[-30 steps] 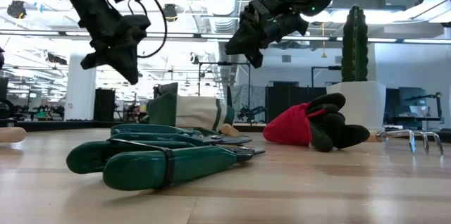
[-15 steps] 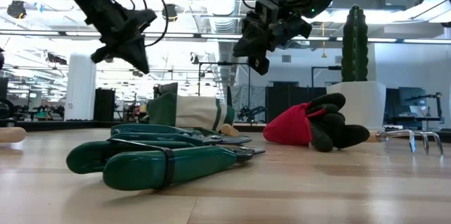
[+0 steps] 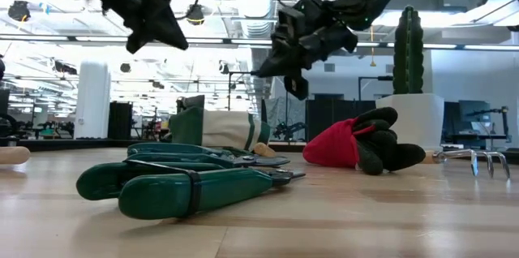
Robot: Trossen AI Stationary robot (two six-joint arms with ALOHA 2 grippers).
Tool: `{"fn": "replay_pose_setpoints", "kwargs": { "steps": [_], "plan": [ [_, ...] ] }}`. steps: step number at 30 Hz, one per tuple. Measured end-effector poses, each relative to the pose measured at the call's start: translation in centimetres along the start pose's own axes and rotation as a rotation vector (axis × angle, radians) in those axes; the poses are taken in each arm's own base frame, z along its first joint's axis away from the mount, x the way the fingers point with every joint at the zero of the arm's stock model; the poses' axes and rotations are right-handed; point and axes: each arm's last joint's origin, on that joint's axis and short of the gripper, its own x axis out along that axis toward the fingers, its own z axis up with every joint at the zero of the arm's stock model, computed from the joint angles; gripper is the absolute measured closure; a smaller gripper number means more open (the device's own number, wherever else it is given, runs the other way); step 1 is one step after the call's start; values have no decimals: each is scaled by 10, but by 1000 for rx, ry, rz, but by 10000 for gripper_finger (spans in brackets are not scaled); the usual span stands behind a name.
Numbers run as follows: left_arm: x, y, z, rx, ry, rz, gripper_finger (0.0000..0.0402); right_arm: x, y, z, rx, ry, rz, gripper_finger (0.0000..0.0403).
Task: Pick & Place Garden tools in Gardening bag
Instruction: Prepare the brown gardening bag
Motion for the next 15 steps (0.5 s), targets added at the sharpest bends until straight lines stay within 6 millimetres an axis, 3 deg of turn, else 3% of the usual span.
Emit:
{"fn": "replay_pose_setpoints", "kwargs": {
  "steps": [9, 15],
  "plan": [
    [-28, 15, -34, -25, -47, -121, 400, 20, 17, -14, 93, -114, -151, 390],
    [-34, 18, -39, -43, -91, -143, 400, 22, 15, -22, 194, -101, -269, 373]
  ]
}}
